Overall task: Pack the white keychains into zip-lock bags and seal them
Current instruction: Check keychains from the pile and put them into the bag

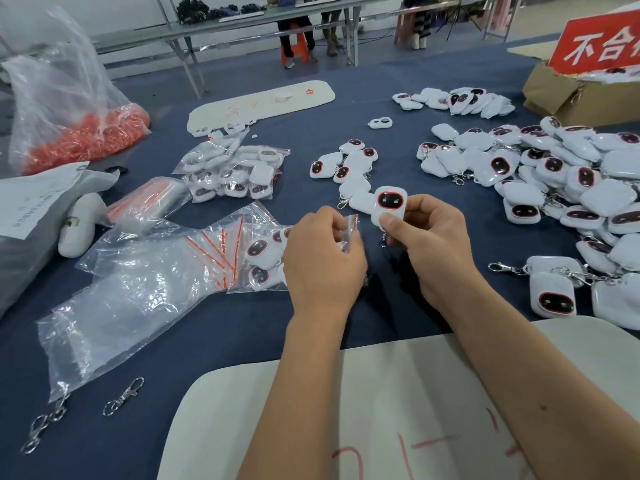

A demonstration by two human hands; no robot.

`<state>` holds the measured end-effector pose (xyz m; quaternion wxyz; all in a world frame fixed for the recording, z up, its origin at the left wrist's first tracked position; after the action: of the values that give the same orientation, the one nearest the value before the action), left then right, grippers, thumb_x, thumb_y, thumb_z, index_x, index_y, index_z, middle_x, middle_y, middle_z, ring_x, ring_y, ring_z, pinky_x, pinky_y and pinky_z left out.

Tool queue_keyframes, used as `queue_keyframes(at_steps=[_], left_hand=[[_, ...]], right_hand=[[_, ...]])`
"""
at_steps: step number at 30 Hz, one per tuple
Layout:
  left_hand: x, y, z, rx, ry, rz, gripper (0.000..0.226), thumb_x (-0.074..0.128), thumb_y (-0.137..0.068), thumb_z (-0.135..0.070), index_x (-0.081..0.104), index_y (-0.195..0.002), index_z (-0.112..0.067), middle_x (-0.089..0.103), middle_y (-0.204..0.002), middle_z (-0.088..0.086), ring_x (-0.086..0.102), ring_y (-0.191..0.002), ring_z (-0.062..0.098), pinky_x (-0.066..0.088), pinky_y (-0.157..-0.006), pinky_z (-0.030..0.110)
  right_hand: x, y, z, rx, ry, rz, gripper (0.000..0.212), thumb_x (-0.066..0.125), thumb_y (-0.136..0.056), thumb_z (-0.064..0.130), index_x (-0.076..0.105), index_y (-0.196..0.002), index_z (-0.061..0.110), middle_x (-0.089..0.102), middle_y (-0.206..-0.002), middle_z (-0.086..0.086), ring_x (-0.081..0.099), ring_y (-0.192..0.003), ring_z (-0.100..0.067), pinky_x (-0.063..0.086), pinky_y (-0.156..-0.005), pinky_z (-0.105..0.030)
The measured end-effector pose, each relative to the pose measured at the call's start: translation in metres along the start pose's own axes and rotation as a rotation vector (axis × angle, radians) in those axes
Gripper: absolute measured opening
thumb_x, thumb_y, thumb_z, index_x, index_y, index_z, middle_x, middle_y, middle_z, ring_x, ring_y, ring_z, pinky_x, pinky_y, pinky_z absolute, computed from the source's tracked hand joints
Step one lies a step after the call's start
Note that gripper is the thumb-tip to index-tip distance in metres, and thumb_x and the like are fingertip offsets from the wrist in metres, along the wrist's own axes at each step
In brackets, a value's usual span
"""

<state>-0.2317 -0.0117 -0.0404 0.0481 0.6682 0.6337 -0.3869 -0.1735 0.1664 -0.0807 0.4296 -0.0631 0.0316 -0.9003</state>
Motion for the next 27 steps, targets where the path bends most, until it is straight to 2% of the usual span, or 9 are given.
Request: queue_keyframes(at_steps=[4, 7, 9, 12, 16, 18, 21, 24, 27], left_hand=[[0.014, 0.003, -0.003, -0.028, -0.182, 0.098, 0.029, 0.077, -0.085, -0.037, 0.055, -0.095, -0.021, 0.058, -0.095, -0.004, 0.053, -0.088, 0.019, 0.039, -0.072, 0.033], [0.014, 0.004, -0.002, -0.07, -0.173, 0.088, 0.019, 0.07, -0.089, -0.026, 0.055, -0.097, -0.016, 0.062, -0.097, 0.002, 0.056, -0.09, 0.022, 0.045, -0.077, 0.036], [0.011, 0.005, 0.0, -0.099, -0.141, 0.053, 0.008, 0.064, -0.09, -0.019, 0.057, -0.092, -0.014, 0.064, -0.09, 0.002, 0.057, -0.083, 0.022, 0.046, -0.07, 0.034], [0.004, 0.007, 0.002, -0.125, -0.099, -0.014, 0.008, 0.062, -0.088, -0.014, 0.059, -0.081, -0.015, 0.063, -0.075, -0.003, 0.056, -0.072, 0.019, 0.034, -0.055, 0.026], [-0.005, 0.006, 0.002, -0.117, 0.111, -0.109, 0.013, 0.066, -0.086, -0.008, 0.063, -0.075, -0.013, 0.063, -0.066, -0.005, 0.06, -0.066, 0.016, 0.047, -0.064, 0.033], [-0.011, 0.007, -0.002, -0.082, 0.207, -0.169, 0.013, 0.069, -0.086, -0.007, 0.064, -0.075, -0.012, 0.065, -0.065, -0.006, 0.062, -0.064, 0.015, 0.053, -0.066, 0.038], [-0.021, 0.007, -0.007, -0.026, 0.256, -0.254, 0.011, 0.069, -0.088, -0.007, 0.066, -0.078, -0.011, 0.066, -0.069, -0.005, 0.063, -0.065, 0.018, 0.054, -0.067, 0.044], [-0.031, 0.009, -0.012, 0.037, 0.273, -0.334, 0.008, 0.067, -0.087, -0.005, 0.067, -0.08, -0.011, 0.066, -0.072, -0.005, 0.062, -0.066, 0.015, 0.054, -0.066, 0.043], [-0.034, 0.012, -0.02, 0.099, 0.252, -0.358, 0.006, 0.067, -0.087, -0.005, 0.067, -0.083, -0.01, 0.065, -0.075, -0.004, 0.06, -0.068, 0.014, 0.052, -0.066, 0.037]], right_hand=[[-0.005, -0.003, -0.004, 0.01, -0.114, -0.051, 0.007, 0.073, -0.096, 0.008, 0.072, -0.1, 0.014, 0.076, -0.081, 0.003, 0.067, -0.068, -0.009, 0.056, -0.068, -0.023], [0.0, -0.003, -0.006, 0.006, -0.139, -0.02, 0.007, 0.066, -0.102, 0.009, 0.066, -0.109, 0.009, 0.079, -0.086, -0.004, 0.072, -0.074, -0.016, 0.058, -0.068, -0.024], [0.004, -0.002, -0.006, 0.005, -0.162, 0.012, 0.01, 0.063, -0.104, 0.009, 0.061, -0.114, 0.006, 0.08, -0.088, -0.009, 0.076, -0.076, -0.022, 0.059, -0.068, -0.025], [0.01, 0.0, -0.006, 0.023, -0.218, 0.055, 0.008, 0.06, -0.106, 0.008, 0.057, -0.114, 0.006, 0.08, -0.093, -0.013, 0.079, -0.084, -0.029, 0.061, -0.075, -0.028], [0.025, 0.004, -0.008, 0.075, -0.348, 0.153, 0.006, 0.058, -0.106, 0.006, 0.06, -0.112, 0.004, 0.079, -0.101, -0.015, 0.078, -0.095, -0.03, 0.063, -0.089, -0.04], [0.034, 0.007, -0.008, 0.076, -0.226, 0.22, 0.012, 0.061, -0.105, 0.011, 0.067, -0.114, 0.005, 0.078, -0.103, -0.017, 0.075, -0.095, -0.026, 0.061, -0.093, -0.048], [0.044, 0.013, -0.004, 0.009, -0.076, 0.312, 0.016, 0.061, -0.106, 0.014, 0.076, -0.111, 0.014, 0.075, -0.088, -0.007, 0.063, -0.077, -0.015, 0.054, -0.073, -0.032], [0.051, 0.018, 0.002, -0.027, -0.01, 0.376, 0.017, 0.062, -0.106, 0.017, 0.078, -0.107, 0.016, 0.072, -0.076, 0.001, 0.056, -0.065, -0.007, 0.047, -0.063, -0.02], [0.06, 0.023, 0.0, -0.046, 0.123, 0.414, 0.009, 0.064, -0.105, 0.014, 0.066, -0.109, 0.021, 0.075, -0.072, -0.008, 0.057, -0.06, -0.012, 0.044, -0.058, -0.026]])
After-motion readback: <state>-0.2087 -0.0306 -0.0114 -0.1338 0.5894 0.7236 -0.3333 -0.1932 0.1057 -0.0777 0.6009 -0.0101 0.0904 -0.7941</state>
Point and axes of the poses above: each hand's wrist, its own y-axis away from the middle knuckle, its own x-axis out of the palm, z = x × y, the point moved 10 cm from there along -y, towards the middle knuckle
